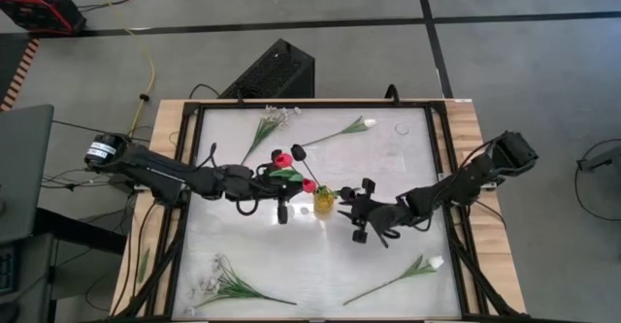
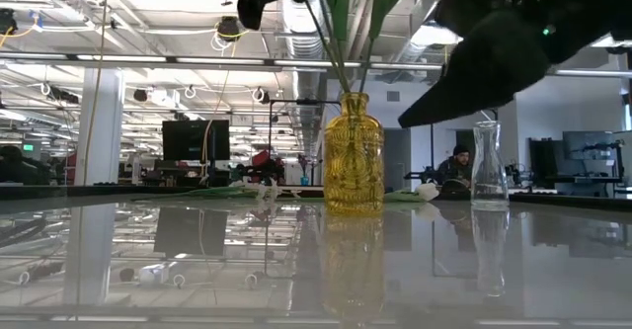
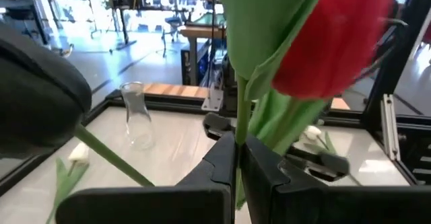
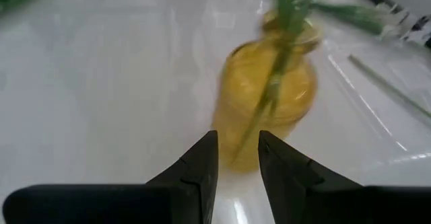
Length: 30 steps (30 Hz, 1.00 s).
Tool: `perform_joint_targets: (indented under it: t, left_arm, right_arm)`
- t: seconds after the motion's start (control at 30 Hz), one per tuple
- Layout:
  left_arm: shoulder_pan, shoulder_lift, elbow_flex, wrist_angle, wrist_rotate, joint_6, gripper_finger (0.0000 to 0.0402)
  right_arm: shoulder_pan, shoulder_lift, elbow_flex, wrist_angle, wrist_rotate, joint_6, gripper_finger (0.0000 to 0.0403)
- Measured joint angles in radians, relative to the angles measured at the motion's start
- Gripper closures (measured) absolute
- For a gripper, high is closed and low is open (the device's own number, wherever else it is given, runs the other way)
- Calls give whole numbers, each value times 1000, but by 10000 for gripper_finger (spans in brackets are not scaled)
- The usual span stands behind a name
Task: Sort flowers into vase by color
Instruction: Put the red tulip into the yellow vase
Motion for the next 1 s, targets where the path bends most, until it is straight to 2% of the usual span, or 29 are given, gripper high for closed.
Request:
perform_joint_targets:
  t: [0.17, 0.4, 0.77, 1.0]
  left_arm:
    - [0, 0, 11, -48, -9, -34, 401]
    - [10, 0, 11, -69, -25, -84, 401]
    - [26, 0, 11, -73, 10, -157, 401]
    - [26, 0, 11, -131, 2, -173, 401]
  right_arm:
    - [-47, 0, -70, 173, -53, -43, 271]
    - [-85, 0, -73, 180, -219, -35, 271]
    - [-103, 2, -73, 216, -207, -62, 271]
    - [-109, 2, -73, 234, -206, -67, 271]
